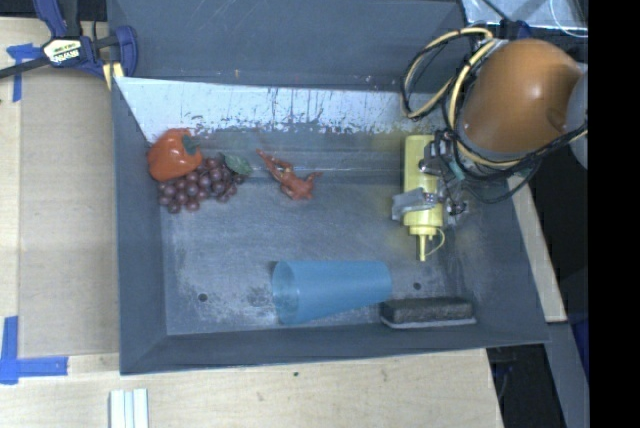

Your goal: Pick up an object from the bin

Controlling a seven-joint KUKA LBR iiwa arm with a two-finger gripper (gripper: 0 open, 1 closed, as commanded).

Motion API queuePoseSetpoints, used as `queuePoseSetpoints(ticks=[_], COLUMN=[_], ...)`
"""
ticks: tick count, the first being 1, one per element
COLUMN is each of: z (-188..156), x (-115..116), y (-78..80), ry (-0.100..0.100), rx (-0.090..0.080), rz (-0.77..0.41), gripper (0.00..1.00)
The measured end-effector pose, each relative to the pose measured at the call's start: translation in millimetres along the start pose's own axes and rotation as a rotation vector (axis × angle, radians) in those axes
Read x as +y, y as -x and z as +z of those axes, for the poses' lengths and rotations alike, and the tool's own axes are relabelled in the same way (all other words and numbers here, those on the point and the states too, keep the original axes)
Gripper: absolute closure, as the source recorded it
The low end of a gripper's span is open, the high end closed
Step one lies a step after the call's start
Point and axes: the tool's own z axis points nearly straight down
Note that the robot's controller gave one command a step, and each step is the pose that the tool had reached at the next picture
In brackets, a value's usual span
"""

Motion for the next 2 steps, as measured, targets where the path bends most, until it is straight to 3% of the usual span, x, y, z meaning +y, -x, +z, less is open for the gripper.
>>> queuePoseSetpoints(ticks=[1, 2], z=[0, -14], x=[-5, -4], y=[4.8, 3.5], ry=[0.006, 0.004], rx=[-0.001, 0.002], rz=[-0.161, -0.173], gripper=[1.0, 1.0])
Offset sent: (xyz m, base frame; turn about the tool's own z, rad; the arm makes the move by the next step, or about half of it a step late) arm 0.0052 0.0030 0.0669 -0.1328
